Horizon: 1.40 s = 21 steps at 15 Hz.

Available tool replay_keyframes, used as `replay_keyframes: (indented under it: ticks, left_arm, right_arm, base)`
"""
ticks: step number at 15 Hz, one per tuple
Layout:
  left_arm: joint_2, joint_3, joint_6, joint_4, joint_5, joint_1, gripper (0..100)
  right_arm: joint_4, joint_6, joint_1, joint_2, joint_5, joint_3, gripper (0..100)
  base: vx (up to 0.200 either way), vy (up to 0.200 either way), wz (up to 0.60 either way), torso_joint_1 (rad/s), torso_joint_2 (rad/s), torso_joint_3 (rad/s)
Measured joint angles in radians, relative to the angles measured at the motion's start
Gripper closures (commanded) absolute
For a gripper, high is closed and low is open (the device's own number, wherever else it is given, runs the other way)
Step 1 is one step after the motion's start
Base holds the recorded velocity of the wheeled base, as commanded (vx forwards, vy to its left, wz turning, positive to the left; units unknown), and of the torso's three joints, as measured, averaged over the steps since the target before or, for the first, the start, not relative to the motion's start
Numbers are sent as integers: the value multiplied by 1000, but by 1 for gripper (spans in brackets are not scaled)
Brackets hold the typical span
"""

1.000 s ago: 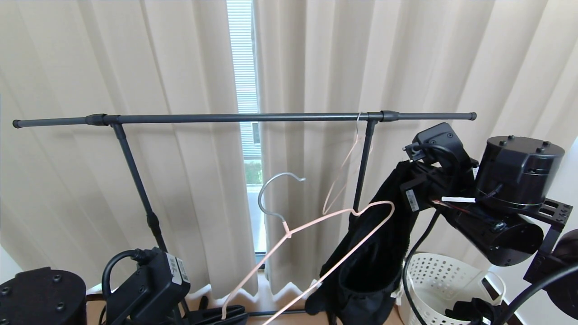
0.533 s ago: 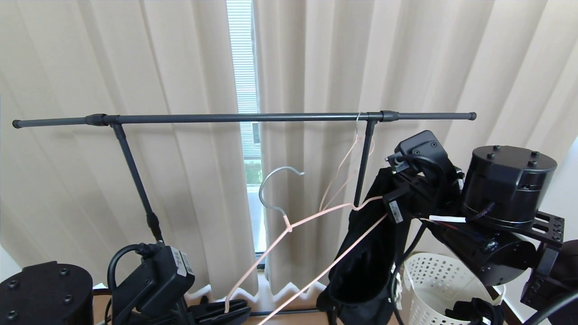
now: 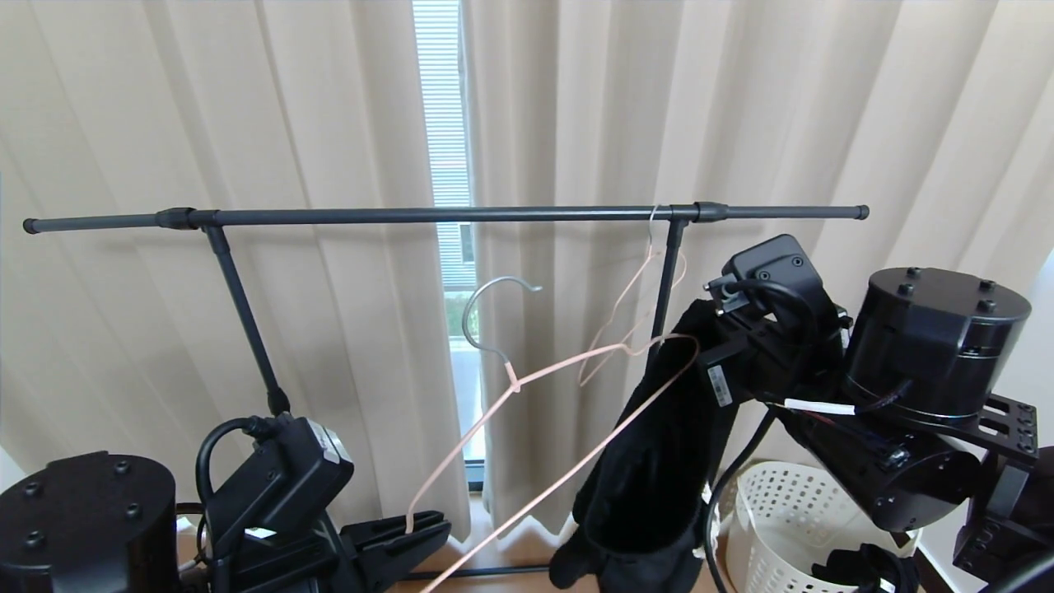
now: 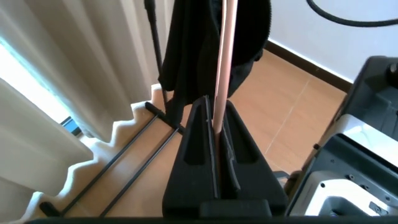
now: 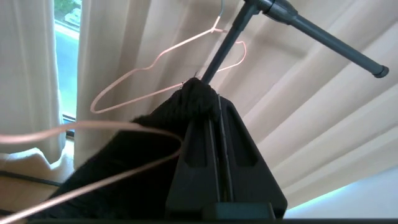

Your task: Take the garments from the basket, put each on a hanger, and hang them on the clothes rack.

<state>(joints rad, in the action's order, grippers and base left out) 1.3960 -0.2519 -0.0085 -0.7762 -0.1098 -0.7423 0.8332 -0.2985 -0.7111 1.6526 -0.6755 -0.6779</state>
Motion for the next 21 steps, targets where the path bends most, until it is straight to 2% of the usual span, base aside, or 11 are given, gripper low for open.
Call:
replay_keyframes:
  ticks: [3,6,11,21]
  left_arm:
    - [2,-5,1,0,11,1,100]
    - [2,-6,4,-1,12,-3,100]
    - [20,3,2,-26,12,-10,100]
    - [97,9,0,-131,13,-6,100]
  right_arm:
    - [3,1,-3,0,-4,1,100]
    - [4,27,-76,0,-4,3,100]
    - [1,67,-146,7,-4,-10,100]
    - [18,130,-251,0,-4,-61,100]
  base:
    - [0,0,0,0,0,0]
    - [0,0,0,0,0,0]
    - [0,0,0,0,0,0]
    - [0,0,0,0,0,0]
